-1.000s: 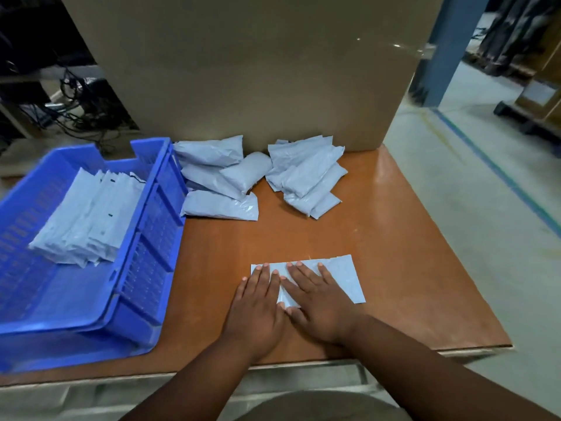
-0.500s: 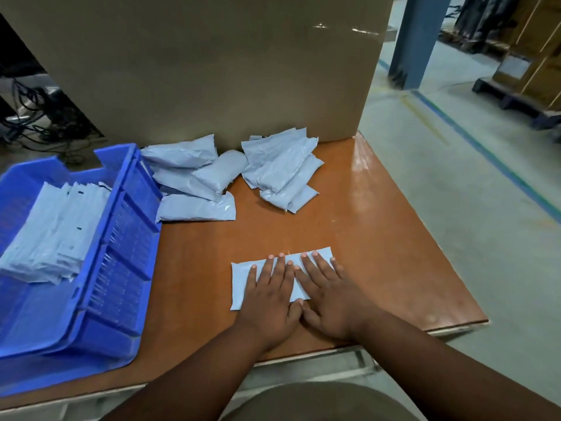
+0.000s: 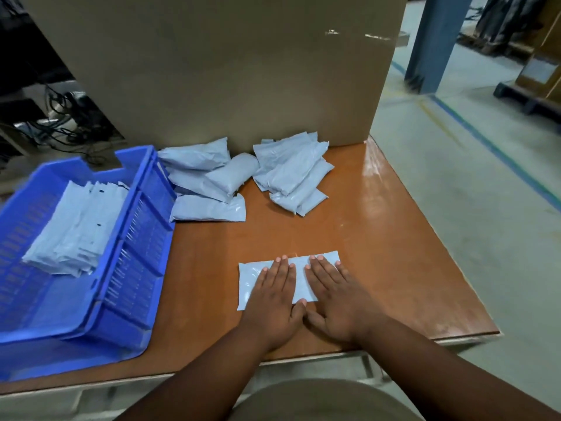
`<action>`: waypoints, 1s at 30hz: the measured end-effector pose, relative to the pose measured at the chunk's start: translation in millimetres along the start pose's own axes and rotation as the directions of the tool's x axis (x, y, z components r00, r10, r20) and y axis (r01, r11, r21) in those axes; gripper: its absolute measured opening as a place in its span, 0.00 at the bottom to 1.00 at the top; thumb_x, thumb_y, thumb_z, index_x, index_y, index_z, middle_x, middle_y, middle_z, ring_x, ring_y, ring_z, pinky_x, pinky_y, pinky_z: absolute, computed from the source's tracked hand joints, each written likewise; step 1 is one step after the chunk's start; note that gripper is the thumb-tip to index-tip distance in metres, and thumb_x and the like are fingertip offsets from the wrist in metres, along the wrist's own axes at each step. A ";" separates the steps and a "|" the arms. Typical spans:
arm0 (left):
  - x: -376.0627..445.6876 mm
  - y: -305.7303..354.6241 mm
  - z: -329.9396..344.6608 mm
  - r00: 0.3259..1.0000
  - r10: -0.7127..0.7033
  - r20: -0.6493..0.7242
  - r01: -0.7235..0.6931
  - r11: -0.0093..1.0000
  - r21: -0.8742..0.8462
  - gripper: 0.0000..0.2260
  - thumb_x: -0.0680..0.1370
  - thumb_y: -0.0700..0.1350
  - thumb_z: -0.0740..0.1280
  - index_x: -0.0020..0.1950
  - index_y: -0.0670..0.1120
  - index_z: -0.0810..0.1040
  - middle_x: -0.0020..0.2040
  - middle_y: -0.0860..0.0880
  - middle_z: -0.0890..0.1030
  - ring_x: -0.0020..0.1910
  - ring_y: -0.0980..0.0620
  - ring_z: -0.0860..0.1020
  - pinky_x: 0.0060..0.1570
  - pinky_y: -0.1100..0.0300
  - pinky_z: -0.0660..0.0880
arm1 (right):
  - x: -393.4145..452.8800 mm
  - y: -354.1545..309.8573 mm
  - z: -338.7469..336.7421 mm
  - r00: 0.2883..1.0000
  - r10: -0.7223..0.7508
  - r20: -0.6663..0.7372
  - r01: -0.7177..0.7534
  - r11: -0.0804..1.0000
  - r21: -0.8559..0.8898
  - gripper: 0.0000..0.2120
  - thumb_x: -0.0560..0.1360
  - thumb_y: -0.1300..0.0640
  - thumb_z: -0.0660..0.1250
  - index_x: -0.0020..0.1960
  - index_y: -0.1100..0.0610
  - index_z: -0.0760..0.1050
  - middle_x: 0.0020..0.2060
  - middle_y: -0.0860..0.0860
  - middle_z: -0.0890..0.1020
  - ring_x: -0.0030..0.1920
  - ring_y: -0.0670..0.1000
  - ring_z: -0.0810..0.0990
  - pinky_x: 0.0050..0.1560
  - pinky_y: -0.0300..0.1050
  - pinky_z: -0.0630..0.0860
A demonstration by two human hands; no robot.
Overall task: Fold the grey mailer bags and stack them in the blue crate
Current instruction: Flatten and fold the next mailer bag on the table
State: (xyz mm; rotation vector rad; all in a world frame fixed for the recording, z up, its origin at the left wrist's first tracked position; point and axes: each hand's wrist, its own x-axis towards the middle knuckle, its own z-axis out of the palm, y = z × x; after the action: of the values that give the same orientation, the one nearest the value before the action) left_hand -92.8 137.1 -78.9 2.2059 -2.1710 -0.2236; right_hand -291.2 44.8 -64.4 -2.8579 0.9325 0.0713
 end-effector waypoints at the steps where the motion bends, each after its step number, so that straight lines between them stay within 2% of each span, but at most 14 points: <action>1: -3.8 -0.8 -1.7 1.000 -0.006 -0.002 0.006 1.000 -0.004 0.34 0.86 0.63 0.44 0.87 0.48 0.40 0.86 0.49 0.36 0.84 0.52 0.33 0.84 0.45 0.44 | -1.2 0.7 0.0 1.000 -0.007 -0.005 0.007 1.000 0.000 0.45 0.80 0.27 0.36 0.86 0.56 0.42 0.85 0.53 0.41 0.84 0.53 0.36 0.83 0.60 0.42; 2: -7.6 -2.1 -4.7 1.000 -0.012 -0.009 0.012 1.000 -0.012 0.34 0.86 0.64 0.43 0.87 0.50 0.38 0.86 0.51 0.34 0.83 0.54 0.32 0.84 0.46 0.41 | -2.1 2.4 0.3 1.000 -0.014 -0.026 0.014 1.000 0.002 0.45 0.80 0.27 0.37 0.86 0.56 0.44 0.85 0.54 0.42 0.85 0.54 0.38 0.82 0.60 0.42; 4: -15.3 -6.6 -14.3 0.999 -0.021 -0.036 0.020 0.999 -0.032 0.34 0.85 0.64 0.42 0.86 0.51 0.36 0.86 0.52 0.33 0.83 0.55 0.31 0.84 0.49 0.39 | -4.1 5.9 -2.0 0.998 -0.039 -0.057 0.038 0.999 -0.015 0.44 0.82 0.28 0.45 0.86 0.57 0.48 0.85 0.56 0.45 0.85 0.57 0.43 0.81 0.63 0.43; 7: -18.1 -13.7 -26.0 0.997 0.031 -0.071 -0.031 1.000 0.000 0.33 0.85 0.60 0.43 0.87 0.49 0.41 0.87 0.51 0.38 0.84 0.55 0.34 0.84 0.50 0.42 | 1.1 -2.3 -13.7 0.991 -0.105 -0.078 0.100 0.993 -0.069 0.44 0.81 0.30 0.50 0.86 0.57 0.49 0.85 0.56 0.45 0.85 0.56 0.41 0.83 0.64 0.43; 9: -14.3 -14.3 -25.6 0.997 0.057 -0.054 -0.057 0.998 -0.015 0.32 0.85 0.58 0.45 0.88 0.48 0.45 0.87 0.49 0.42 0.85 0.54 0.36 0.84 0.48 0.43 | 12.0 -16.4 -20.3 0.988 -0.143 -0.066 0.139 0.988 -0.062 0.44 0.80 0.32 0.50 0.86 0.57 0.48 0.85 0.56 0.43 0.85 0.54 0.38 0.83 0.63 0.41; 12: -12.9 -17.4 -16.4 0.999 0.036 -0.011 -0.036 0.999 -0.024 0.32 0.85 0.58 0.45 0.88 0.48 0.45 0.87 0.50 0.41 0.84 0.55 0.35 0.83 0.48 0.43 | 25.4 -31.3 -14.1 0.994 -0.112 0.013 0.112 0.993 -0.020 0.43 0.80 0.34 0.48 0.87 0.57 0.44 0.85 0.56 0.42 0.85 0.53 0.35 0.83 0.61 0.38; 15: -12.9 -24.0 -10.8 0.999 0.044 -0.032 -0.044 0.999 0.004 0.32 0.86 0.60 0.45 0.88 0.47 0.47 0.88 0.49 0.44 0.85 0.54 0.38 0.83 0.48 0.44 | 26.5 -25.0 0.5 0.995 -0.095 0.004 0.095 0.995 -0.010 0.42 0.81 0.32 0.46 0.87 0.56 0.45 0.85 0.53 0.42 0.85 0.52 0.38 0.83 0.60 0.41; 18: -15.4 -32.1 -3.7 0.997 0.030 -0.074 -0.029 0.999 0.020 0.34 0.86 0.63 0.46 0.87 0.46 0.50 0.88 0.47 0.47 0.86 0.52 0.42 0.84 0.46 0.48 | 26.3 -17.3 7.9 0.995 -0.095 -0.013 0.094 0.995 -0.028 0.44 0.81 0.27 0.43 0.87 0.54 0.46 0.86 0.52 0.44 0.85 0.51 0.41 0.84 0.58 0.44; 22: -22.3 -48.4 0.8 0.994 -0.091 -0.062 0.090 0.996 -0.029 0.38 0.84 0.69 0.47 0.87 0.48 0.45 0.87 0.49 0.43 0.86 0.52 0.41 0.83 0.51 0.41 | 24.3 -9.7 8.3 0.999 -0.030 -0.019 0.030 1.000 0.001 0.48 0.80 0.24 0.44 0.87 0.56 0.47 0.86 0.53 0.46 0.86 0.53 0.44 0.84 0.58 0.47; 25: -29.3 -61.2 -1.1 0.990 -0.130 -0.049 0.129 0.991 -0.027 0.41 0.82 0.72 0.41 0.87 0.48 0.45 0.88 0.50 0.43 0.86 0.52 0.41 0.84 0.48 0.44 | 17.5 1.0 3.6 0.998 0.055 0.019 -0.054 0.998 -0.034 0.47 0.80 0.24 0.42 0.87 0.55 0.42 0.86 0.53 0.42 0.85 0.52 0.40 0.84 0.57 0.43; 30: -43.1 -78.3 -5.6 0.986 -0.166 -0.020 0.166 0.986 -0.007 0.43 0.79 0.74 0.34 0.87 0.49 0.42 0.87 0.52 0.40 0.85 0.54 0.39 0.84 0.47 0.41 | 3.5 24.2 -4.5 0.988 0.144 0.062 -0.141 0.989 -0.044 0.46 0.79 0.23 0.37 0.86 0.50 0.35 0.84 0.48 0.35 0.84 0.49 0.35 0.84 0.58 0.39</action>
State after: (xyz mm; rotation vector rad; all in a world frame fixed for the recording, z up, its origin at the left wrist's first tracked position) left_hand -14.9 181.3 -80.2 2.3765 -1.9752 -0.2101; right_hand -302.7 22.7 -63.0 -2.8020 1.1327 0.1979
